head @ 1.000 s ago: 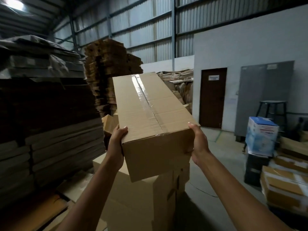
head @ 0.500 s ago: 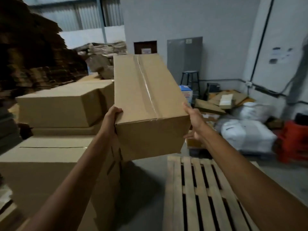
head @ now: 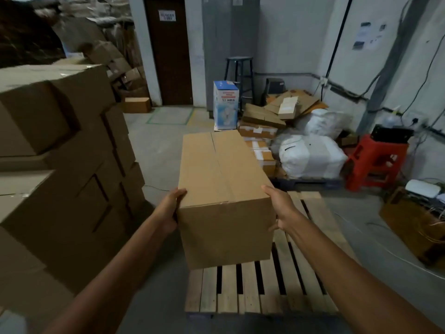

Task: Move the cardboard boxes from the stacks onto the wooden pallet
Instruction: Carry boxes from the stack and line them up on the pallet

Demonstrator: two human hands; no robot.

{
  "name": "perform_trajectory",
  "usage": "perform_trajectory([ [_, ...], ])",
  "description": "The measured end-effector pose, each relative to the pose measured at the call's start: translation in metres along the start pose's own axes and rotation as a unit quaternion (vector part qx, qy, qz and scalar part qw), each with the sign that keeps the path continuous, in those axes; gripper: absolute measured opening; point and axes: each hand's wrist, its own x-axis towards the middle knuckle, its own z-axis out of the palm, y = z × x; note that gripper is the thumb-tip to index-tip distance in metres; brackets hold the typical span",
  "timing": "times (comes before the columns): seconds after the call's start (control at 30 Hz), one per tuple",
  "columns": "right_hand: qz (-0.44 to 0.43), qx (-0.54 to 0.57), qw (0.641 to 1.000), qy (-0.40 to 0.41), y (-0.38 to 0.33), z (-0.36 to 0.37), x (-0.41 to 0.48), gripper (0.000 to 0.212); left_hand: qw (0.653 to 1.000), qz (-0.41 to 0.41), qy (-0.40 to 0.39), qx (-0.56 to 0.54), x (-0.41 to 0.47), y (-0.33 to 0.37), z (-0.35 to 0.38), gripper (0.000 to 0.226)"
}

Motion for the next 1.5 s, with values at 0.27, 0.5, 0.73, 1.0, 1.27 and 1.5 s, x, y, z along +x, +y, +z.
perform_trajectory([
  [0.27, 0.001, 0.012, 1.0, -0.001, 0.022, 0.038, 0.117, 0.024, 0.998, -0.003, -0.021, 0.06, 0.119, -0.016, -0.008, 0.037],
  [0.5, 0.026, -0.061, 0.998, -0.01, 0.023, 0.111, 0.273, 0.014, 0.994, -0.048, -0.052, 0.087, 0.315, -0.013, -0.045, 0.039],
  [0.73, 0.033, -0.101, 0.994, -0.033, 0.1, 0.162, 0.469, 0.019, 0.991, -0.065, -0.053, 0.102, 0.513, -0.08, -0.076, 0.047],
  [1.0, -0.001, -0.093, 0.995, -0.034, 0.27, 0.187, 0.674, 0.033, 0.989, -0.063, -0.055, 0.122, 0.708, -0.237, -0.108, 0.05],
  [1.27, -0.009, -0.132, 0.99, -0.047, 0.381, 0.186, 0.765, 0.052, 0.992, -0.084, -0.041, 0.083, 0.784, -0.355, -0.124, 0.045],
  [1.5, -0.024, -0.199, 0.977, -0.073, 0.355, 0.196, 0.789, 0.073, 0.99, -0.085, -0.057, 0.094, 0.815, -0.344, -0.12, 0.042],
])
